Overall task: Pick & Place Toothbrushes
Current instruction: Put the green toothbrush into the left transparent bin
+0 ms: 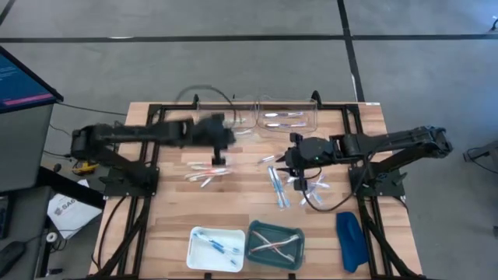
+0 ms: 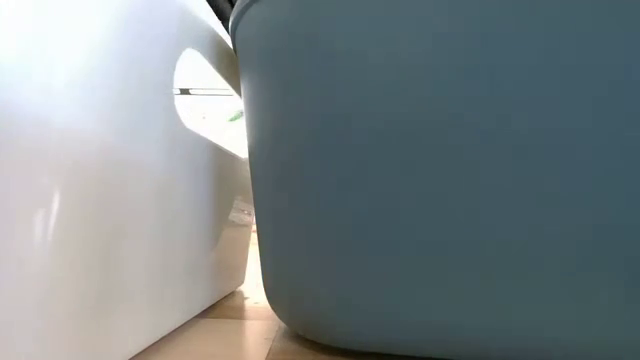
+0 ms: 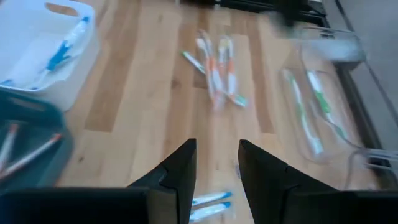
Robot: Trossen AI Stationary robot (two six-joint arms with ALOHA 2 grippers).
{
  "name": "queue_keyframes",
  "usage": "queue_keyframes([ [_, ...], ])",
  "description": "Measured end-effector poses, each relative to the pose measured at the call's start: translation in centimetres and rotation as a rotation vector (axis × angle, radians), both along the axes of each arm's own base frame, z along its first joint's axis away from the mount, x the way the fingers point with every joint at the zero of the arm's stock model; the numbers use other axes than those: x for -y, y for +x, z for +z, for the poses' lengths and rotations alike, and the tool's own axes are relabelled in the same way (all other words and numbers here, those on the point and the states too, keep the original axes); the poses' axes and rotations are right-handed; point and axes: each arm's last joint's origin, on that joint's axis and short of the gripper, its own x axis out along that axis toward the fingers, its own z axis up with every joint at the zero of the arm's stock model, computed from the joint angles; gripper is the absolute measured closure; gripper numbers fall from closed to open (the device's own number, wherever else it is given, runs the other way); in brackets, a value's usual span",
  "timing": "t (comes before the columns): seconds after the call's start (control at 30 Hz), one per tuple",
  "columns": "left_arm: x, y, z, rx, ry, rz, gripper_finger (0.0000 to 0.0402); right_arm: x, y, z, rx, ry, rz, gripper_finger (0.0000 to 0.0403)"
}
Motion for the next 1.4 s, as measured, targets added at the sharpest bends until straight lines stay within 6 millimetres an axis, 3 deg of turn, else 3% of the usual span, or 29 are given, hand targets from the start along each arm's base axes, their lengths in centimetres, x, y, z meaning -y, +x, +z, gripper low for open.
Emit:
queue_keyframes([
  [0.23, -11.6, -2.4, 1.3, 0.033, -0.159, 0.124, 0.0395, -1.6, -0.1, 0.1, 0.011, 0.008, 0.057, 0.0290],
  [0.4, -15.9, -2.2, -0.9, -0.128, -0.301, 0.169, 0.0395, -1.8, -0.2, 0.1, 0.010, 0.007, 0.064, 0.0290],
  [0.63, -16.5, 0.8, -6.0, -0.281, -0.376, 0.066, 0.0395, -1.8, -0.2, 0.0, -0.002, 0.000, 0.068, 0.0290],
  [0.87, -17.1, 1.8, -9.5, -0.365, -0.449, 0.091, 0.0395, -1.8, -0.3, -0.1, -0.017, -0.002, 0.068, 0.0290],
  [1.1, -17.2, 2.1, -10.7, -0.367, -0.520, 0.141, 0.0378, -1.8, -0.3, -0.1, -0.016, -0.002, 0.068, 0.0290],
  [1.4, -16.7, 2.3, -10.3, -0.409, -0.423, 0.194, 0.0307, -1.8, -0.3, -0.1, -0.016, -0.002, 0.068, 0.0290],
])
